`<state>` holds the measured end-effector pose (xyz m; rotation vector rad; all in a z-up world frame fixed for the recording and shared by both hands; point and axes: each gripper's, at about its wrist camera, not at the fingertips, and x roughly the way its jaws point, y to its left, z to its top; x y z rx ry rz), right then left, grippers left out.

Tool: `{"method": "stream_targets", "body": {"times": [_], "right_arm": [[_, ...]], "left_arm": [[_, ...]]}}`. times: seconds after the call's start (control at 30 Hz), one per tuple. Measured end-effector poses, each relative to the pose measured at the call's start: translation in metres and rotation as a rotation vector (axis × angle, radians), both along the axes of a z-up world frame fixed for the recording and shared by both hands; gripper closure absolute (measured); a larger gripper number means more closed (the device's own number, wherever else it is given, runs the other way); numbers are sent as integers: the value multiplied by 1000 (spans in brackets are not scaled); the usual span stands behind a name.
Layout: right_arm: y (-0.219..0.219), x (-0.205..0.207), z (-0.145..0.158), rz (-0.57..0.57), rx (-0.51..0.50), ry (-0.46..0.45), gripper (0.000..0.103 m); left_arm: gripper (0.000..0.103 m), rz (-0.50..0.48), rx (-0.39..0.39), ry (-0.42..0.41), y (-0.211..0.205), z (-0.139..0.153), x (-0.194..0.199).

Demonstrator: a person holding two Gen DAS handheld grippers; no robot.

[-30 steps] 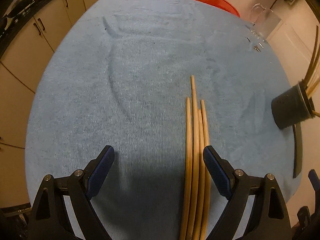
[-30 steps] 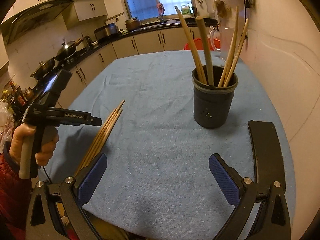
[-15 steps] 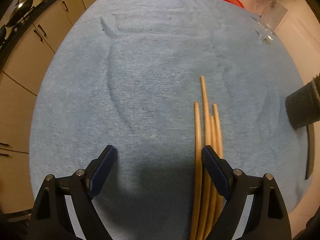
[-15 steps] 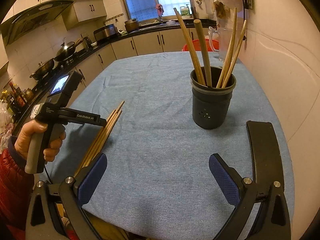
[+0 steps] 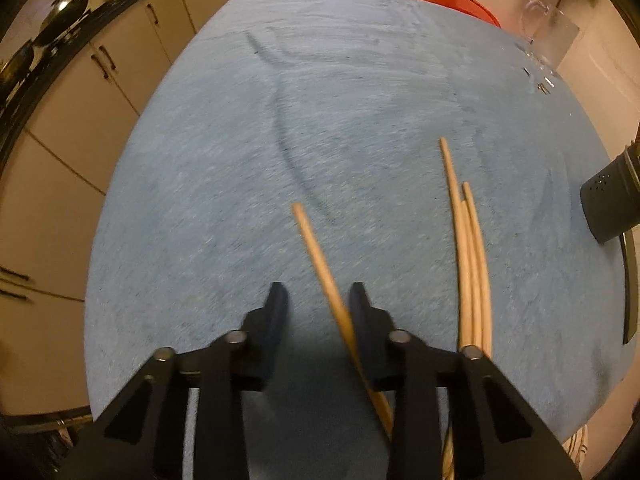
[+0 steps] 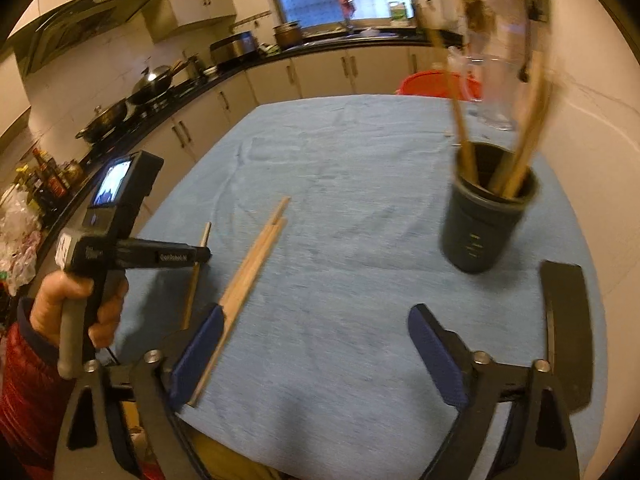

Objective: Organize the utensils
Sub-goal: 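Grasp a chopstick with the left tool while the right tool grasps another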

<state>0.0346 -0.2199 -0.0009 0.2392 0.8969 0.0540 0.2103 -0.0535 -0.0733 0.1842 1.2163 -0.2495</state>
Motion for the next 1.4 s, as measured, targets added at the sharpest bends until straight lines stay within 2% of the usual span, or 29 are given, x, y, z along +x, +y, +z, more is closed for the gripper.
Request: {"method": "stream_targets", "body": {"times": [0.1, 0.17, 0.23, 0.33, 0.4, 0.43, 0.53, 0.77, 1.03, 1.27, 1.33, 1.4], "right_arm": [[11, 25, -4, 34, 30, 47, 19], [14, 45, -9, 36, 62, 86, 28], [16, 66, -18, 24, 95, 151, 51], [11, 94, -35, -21, 170, 240, 63], [11, 111, -47, -31, 205, 288, 68], [13, 119, -54, -37, 224, 314, 74], [17, 136, -69, -48, 242, 361, 81], [32, 155, -81, -57, 206, 396, 86], [47, 165, -84, -50, 106, 425, 86], [72, 176, -84, -19, -73, 449, 85], [78, 177, -84, 1, -106, 438, 90], [73, 177, -84, 1, -91, 429, 93]], "left_arm": [[88, 15, -22, 0, 9, 0, -4], [90, 34, -42, 3, 20, 1, -3], [91, 42, -61, 3, 28, 1, -7], [93, 51, -81, 1, 37, 2, -10], [93, 50, -94, -4, 41, 2, -13], [93, 51, -101, -5, 43, 2, -13], [93, 44, -118, -9, 46, 3, -16], [93, 35, -136, -15, 48, 2, -19], [93, 32, -142, -13, 48, 1, -18], [93, 36, -134, -14, 46, 2, -16], [93, 37, -134, -15, 45, 2, -15], [93, 37, -133, -21, 44, 2, -13]]}}
